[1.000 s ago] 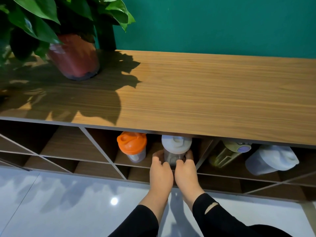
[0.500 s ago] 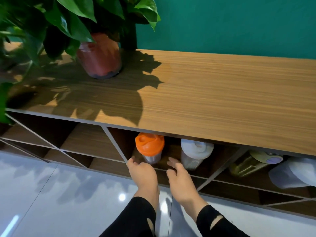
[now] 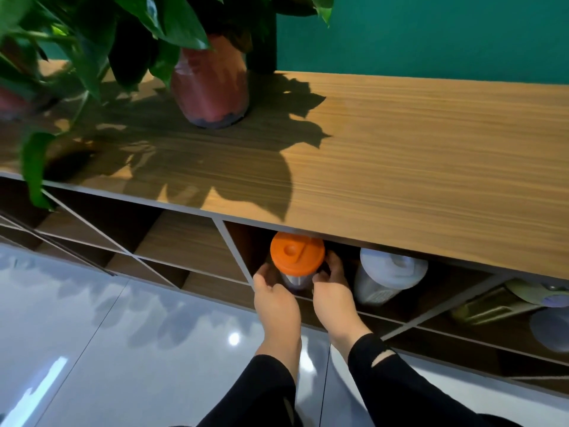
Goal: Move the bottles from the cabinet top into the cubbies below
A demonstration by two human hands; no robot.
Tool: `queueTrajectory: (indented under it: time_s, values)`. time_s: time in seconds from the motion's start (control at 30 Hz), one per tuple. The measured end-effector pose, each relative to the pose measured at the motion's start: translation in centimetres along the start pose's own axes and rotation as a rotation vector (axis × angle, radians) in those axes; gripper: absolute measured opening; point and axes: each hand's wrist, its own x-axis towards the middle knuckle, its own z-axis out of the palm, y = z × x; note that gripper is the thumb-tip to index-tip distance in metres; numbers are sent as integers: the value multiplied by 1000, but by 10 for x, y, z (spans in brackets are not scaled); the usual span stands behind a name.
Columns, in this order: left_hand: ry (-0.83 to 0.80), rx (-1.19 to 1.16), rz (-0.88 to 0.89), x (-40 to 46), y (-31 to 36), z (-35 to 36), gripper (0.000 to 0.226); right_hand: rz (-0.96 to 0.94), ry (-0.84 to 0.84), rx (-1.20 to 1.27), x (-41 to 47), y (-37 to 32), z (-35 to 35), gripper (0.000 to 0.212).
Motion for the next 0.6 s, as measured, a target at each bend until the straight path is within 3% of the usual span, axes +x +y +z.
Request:
queueTrajectory:
  time_s: [0.13,0.33,0.47,0.6]
  values:
    - [-59,-25,-33,2,0,2,44,8,-11,61,-6,2,-1,47]
    - [-11,-67,-99,1,0,5,46,19,-25,27,-9,0,-4,55]
    - [100,-58,-290,-3,-4,6,45,44,2,46,-23,1,-11,48]
    - [-21,-206,-492,-27,-2,8,23,36,-77,-75,-48,-8,-16,24]
